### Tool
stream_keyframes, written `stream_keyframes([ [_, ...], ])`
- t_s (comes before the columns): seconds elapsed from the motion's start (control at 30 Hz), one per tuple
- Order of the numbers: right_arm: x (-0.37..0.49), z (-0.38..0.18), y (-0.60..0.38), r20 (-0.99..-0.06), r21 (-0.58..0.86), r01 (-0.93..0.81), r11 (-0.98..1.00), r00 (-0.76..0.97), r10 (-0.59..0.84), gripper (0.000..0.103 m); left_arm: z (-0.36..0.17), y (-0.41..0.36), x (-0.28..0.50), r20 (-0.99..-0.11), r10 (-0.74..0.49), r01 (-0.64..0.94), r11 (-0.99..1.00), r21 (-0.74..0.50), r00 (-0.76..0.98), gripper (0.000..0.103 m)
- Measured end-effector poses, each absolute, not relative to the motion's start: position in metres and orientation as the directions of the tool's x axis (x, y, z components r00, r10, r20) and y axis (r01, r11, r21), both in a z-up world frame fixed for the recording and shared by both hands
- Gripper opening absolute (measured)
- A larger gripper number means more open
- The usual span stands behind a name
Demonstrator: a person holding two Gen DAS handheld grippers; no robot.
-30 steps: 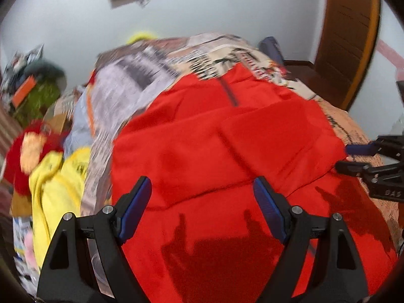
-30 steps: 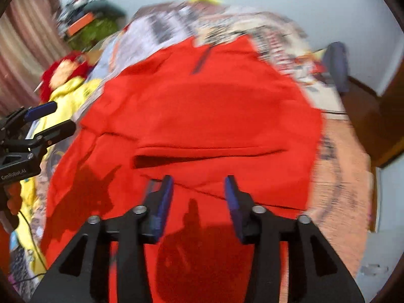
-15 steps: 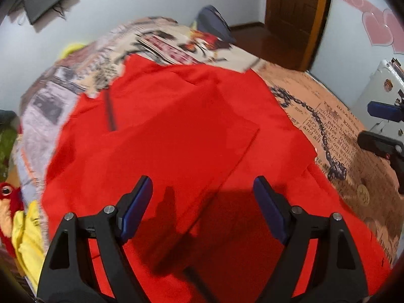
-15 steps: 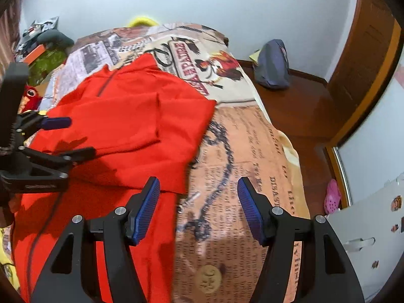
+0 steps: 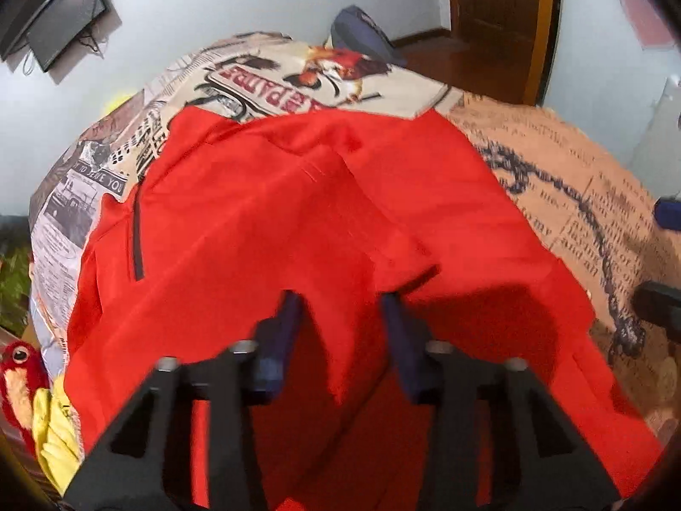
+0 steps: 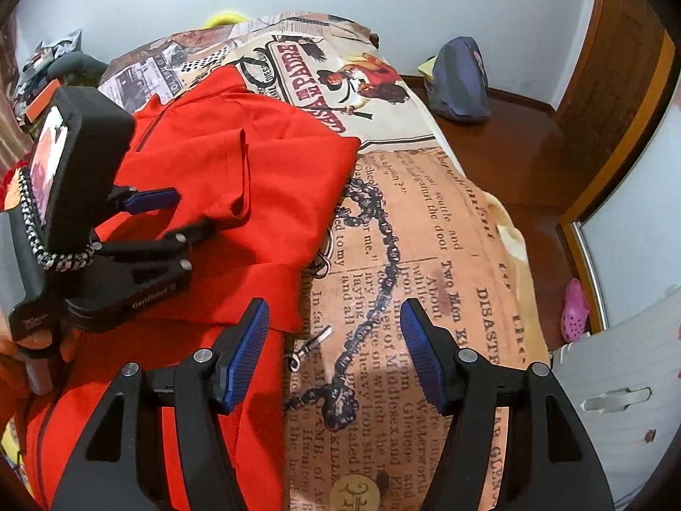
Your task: Fold large clothes
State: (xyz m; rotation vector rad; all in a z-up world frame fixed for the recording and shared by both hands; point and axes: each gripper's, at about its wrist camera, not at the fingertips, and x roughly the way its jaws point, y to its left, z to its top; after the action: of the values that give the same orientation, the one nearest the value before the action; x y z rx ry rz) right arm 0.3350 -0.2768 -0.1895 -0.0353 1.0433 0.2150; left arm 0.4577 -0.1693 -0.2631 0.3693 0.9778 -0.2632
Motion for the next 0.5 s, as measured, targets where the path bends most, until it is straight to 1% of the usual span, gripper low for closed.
stream_keyframes([
  [0.03, 0.335, -0.189, -0.276, -0.861, 0.078, -0.192, 0.978, 0.482, 0.163, 0.060, -0.257, -0.164, 0.457, -0.840, -0.078, 0.374, 0.915, 0.154, 0.536, 0.005],
  [0.07, 0.335, -0.189, -0.275, -0.861, 0.081, -0.193, 0.978, 0.481, 0.166, 0.060, -0.254, -0.160, 0.457, -0.837, -0.085, 0.365, 0.920, 0.143, 0.541, 0.003],
  [0.13, 0.336, -0.188, -0.272, -0.860, 0.077, -0.199, 0.977, 0.483, 0.166, 0.060, -0.239, -0.147, 0.457, -0.812, -0.089, 0.322, 0.938, 0.126, 0.576, 0.002],
  [0.3, 0.336, -0.179, -0.261, -0.852, 0.061, -0.221, 0.973, 0.497, 0.166, 0.060, -0.186, -0.090, 0.452, -0.748, -0.138, 0.233, 0.972, 0.022, 0.649, 0.002],
  [0.4, 0.339, -0.175, -0.252, -0.848, 0.047, -0.237, 0.970, 0.504, 0.164, 0.060, -0.155, -0.053, 0.443, -0.705, -0.132, 0.182, 0.983, -0.004, 0.697, 0.001],
  [0.5, 0.342, -0.171, -0.241, -0.845, 0.038, -0.253, 0.967, 0.508, 0.166, 0.060, -0.129, -0.013, 0.431, -0.667, -0.098, 0.123, 0.992, -0.010, 0.739, 0.001],
])
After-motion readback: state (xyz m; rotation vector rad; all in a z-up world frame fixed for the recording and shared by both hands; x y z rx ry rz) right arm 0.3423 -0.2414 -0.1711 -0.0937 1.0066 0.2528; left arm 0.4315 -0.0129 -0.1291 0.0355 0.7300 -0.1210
